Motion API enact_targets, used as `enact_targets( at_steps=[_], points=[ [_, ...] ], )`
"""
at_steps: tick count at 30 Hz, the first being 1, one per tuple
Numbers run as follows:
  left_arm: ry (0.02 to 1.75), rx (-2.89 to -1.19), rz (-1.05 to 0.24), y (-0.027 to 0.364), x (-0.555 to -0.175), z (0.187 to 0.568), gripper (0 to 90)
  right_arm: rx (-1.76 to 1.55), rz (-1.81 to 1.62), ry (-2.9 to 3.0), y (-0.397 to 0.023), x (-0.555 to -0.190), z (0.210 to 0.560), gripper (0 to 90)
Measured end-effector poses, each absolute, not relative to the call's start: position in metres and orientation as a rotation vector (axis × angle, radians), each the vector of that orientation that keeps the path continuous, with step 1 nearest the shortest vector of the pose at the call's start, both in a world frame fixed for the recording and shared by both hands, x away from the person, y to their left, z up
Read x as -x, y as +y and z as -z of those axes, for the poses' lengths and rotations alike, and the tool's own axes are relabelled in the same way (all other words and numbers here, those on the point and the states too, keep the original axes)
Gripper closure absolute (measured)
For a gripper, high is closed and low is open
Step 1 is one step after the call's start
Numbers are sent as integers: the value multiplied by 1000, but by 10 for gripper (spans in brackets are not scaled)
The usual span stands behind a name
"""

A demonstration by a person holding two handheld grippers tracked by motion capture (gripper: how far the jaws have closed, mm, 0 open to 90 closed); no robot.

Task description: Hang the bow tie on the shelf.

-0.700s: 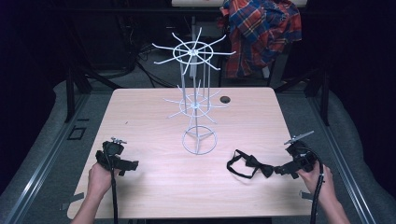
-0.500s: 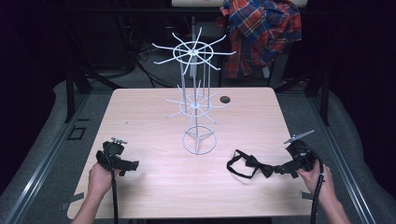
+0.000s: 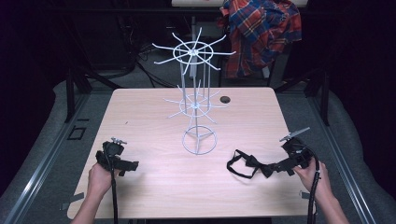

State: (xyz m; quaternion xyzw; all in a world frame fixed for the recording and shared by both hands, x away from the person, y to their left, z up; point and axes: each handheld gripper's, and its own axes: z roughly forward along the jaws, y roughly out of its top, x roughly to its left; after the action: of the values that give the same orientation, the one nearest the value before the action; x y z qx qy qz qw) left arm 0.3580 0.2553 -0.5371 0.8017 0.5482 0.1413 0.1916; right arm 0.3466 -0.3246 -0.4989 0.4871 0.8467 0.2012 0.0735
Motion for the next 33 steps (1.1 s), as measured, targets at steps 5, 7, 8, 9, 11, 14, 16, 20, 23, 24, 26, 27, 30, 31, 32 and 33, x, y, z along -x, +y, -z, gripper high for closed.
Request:
enact_targets(
  at_steps=[5,7,8,9,11,14,16,20,23,24,26,27,30,31,32,33],
  points=[
    [1543,-2256,-397,256,-358,538,0,-1453,-623,2535,-318,-351,497,0],
    [1544,-2257,-396,256,-358,539,0,-1434,-622,2543,-315,-355,496,0],
    [1544,-2260,-396,256,-359,539,0,-1426,-624,2543,-311,-357,495,0],
    [1544,-2261,-397,255,-359,539,0,-1416,-611,2548,-310,-359,495,0],
    [1541,-2264,-397,255,-359,539,0,-1414,-614,2555,-307,-361,495,0],
    [1541,-2266,-394,254,-359,539,0,-1407,-608,2553,-303,-364,495,0],
    [1542,-2264,-395,254,-359,539,0,-1405,-620,2559,-302,-365,495,0],
    [1534,-2269,-397,254,-359,539,0,-1379,-594,2581,-295,-369,495,0],
    [1533,-2272,-398,254,-359,539,0,-1376,-605,2585,-292,-370,496,0],
    [1533,-2273,-395,253,-360,539,0,-1370,-595,2596,-290,-371,497,1],
    [1536,-2270,-397,253,-360,540,0,-1361,-579,2596,-287,-374,498,6],
    [1536,-2270,-397,253,-360,540,0,-1352,-567,2600,-284,-376,498,16],
    [1532,-2274,-393,253,-360,540,0,-1363,-594,2594,-276,-380,503,30],
    [1535,-2270,-396,253,-360,540,0,-1341,-557,2623,-275,-382,502,35],
    [1535,-2270,-396,253,-360,540,0,-1341,-557,2623,-275,-382,502,35],
    [1534,-2270,-397,253,-360,540,0,-1337,-541,2627,-269,-385,506,48]
  ],
)
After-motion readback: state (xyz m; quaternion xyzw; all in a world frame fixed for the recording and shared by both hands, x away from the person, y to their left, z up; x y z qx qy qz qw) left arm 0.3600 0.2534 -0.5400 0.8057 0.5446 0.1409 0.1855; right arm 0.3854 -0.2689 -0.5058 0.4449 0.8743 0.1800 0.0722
